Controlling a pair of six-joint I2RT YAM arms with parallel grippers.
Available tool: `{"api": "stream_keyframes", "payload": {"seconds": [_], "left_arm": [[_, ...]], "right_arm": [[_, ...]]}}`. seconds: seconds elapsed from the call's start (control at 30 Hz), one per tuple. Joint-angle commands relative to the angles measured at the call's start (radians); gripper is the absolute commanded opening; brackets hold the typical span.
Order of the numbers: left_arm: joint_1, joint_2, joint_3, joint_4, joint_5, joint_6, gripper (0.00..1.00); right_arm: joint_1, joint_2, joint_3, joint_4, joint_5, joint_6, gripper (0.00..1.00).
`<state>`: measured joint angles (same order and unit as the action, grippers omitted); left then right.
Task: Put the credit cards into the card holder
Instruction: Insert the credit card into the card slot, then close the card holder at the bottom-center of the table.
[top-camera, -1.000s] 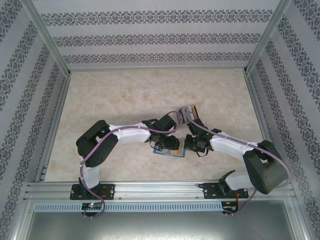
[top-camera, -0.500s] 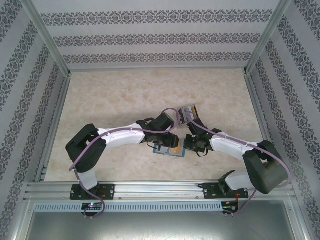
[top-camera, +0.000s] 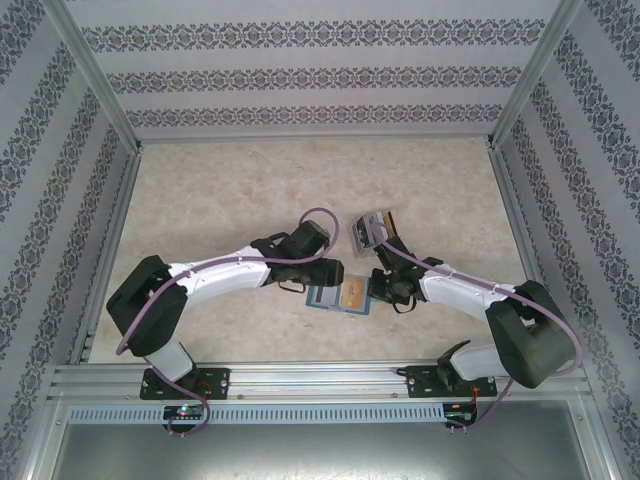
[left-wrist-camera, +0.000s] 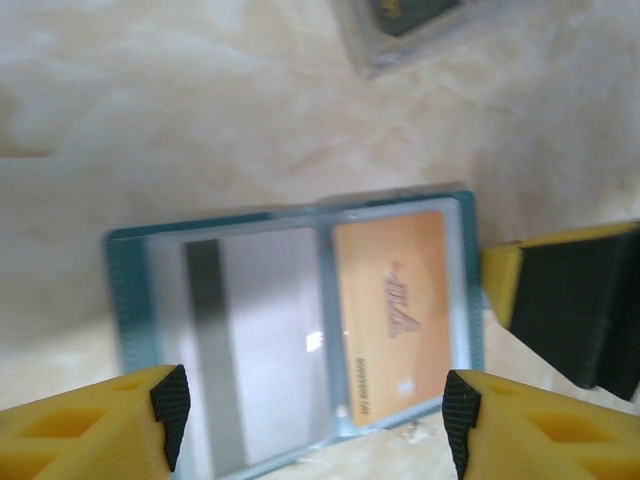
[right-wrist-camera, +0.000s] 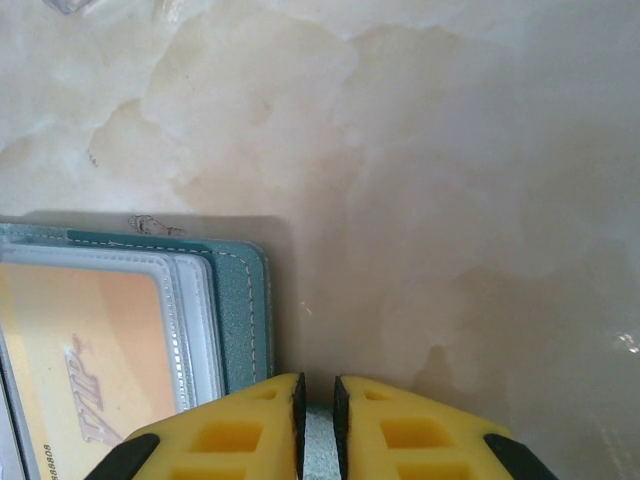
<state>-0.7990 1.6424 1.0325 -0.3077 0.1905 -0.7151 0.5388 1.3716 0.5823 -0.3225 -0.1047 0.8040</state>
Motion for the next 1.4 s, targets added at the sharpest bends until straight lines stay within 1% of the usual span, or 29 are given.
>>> {"api": "stream_keyframes", "payload": {"seconds": [0.0,0.07,0.1,0.23,0.33,0.43,0.7,0.83,0.97,1.1,1.2,1.3,1.37], "left_arm": [[0.058,-0.015,-0.054,0.009,0.051,-0.042,0.73],[0.088,0.000,-0.076,0.039,0.105,-0.053,0.75],[0.095,0.005,-0.080,0.046,0.113,-0.057,0.75],[0.110,0.025,-0.111,0.111,0.153,-0.078,0.75],[0.111,0.044,-0.117,0.153,0.195,-0.087,0.73],[0.112,0.061,-0.118,0.179,0.208,-0.097,0.70],[0.111,0.105,-0.098,0.181,0.217,-0.093,0.67],[0.110,0.106,-0.095,0.202,0.259,-0.092,0.59],[0.110,0.075,-0.102,0.232,0.305,-0.106,0.50],[0.106,0.023,-0.104,0.285,0.353,-0.144,0.47],[0.086,0.009,-0.089,0.324,0.380,-0.169,0.47],[0.051,0.043,-0.052,0.339,0.416,-0.178,0.46],[0.030,0.071,-0.030,0.334,0.418,-0.178,0.45]], "right_arm": [[-0.001,0.034,0.001,-0.007,0.005,-0.018,0.19],[0.000,0.035,0.001,-0.007,0.004,-0.020,0.19],[0.000,0.034,-0.001,-0.007,0.004,-0.018,0.19],[0.000,0.034,-0.004,-0.006,0.005,-0.017,0.19],[0.001,0.036,-0.006,-0.004,0.004,-0.017,0.19],[0.001,0.039,-0.004,-0.005,-0.001,-0.017,0.19],[0.001,0.044,0.001,-0.005,-0.002,-0.019,0.19],[0.001,0.049,0.000,-0.001,-0.003,-0.017,0.19],[0.003,0.056,0.002,0.003,-0.004,-0.016,0.19],[0.004,0.058,0.002,0.005,-0.006,-0.014,0.19],[0.005,0.058,0.005,0.005,-0.008,-0.011,0.19],[0.005,0.050,0.014,0.005,-0.018,-0.007,0.19],[0.006,0.026,0.023,-0.006,-0.020,-0.003,0.19]]}}
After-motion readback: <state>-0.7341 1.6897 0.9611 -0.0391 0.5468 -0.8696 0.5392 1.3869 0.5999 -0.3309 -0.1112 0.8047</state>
